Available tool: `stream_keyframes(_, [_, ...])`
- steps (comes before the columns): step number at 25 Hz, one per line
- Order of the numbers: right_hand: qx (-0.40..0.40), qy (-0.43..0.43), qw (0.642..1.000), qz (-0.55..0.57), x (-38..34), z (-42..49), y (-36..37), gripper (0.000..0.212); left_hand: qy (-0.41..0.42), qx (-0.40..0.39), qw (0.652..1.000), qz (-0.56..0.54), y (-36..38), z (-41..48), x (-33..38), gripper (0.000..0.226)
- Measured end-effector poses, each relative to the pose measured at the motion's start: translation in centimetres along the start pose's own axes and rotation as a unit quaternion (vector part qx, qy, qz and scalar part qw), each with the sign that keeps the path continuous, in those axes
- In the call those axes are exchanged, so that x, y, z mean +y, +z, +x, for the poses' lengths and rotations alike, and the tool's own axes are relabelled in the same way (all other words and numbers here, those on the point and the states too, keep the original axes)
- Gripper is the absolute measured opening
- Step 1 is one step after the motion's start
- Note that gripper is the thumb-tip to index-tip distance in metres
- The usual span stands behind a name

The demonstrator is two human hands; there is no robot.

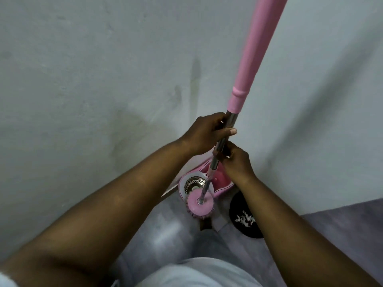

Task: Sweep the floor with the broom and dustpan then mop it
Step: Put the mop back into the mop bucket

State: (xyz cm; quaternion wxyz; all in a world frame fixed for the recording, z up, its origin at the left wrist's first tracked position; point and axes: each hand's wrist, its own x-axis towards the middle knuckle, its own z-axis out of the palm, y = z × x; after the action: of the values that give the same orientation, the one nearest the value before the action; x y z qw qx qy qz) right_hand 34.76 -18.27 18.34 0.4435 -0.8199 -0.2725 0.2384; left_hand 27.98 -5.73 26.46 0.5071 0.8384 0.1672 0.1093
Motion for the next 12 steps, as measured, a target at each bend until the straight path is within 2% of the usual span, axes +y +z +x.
stream_keyframes(8, [-0.030,0.048,0.998,0.029,1.9,12.5,1.2,0.014,-0.076,-0.018,0.997,0.024,-0.7,12.2,-5.0,0.032])
stream_keyframes(12, [-0.019,0.082,0.996,0.040,3.3,16.8,1.2,0.022,-0.096,-0.036,0.995,0.013,0.1,16.9,-7.1,0.031])
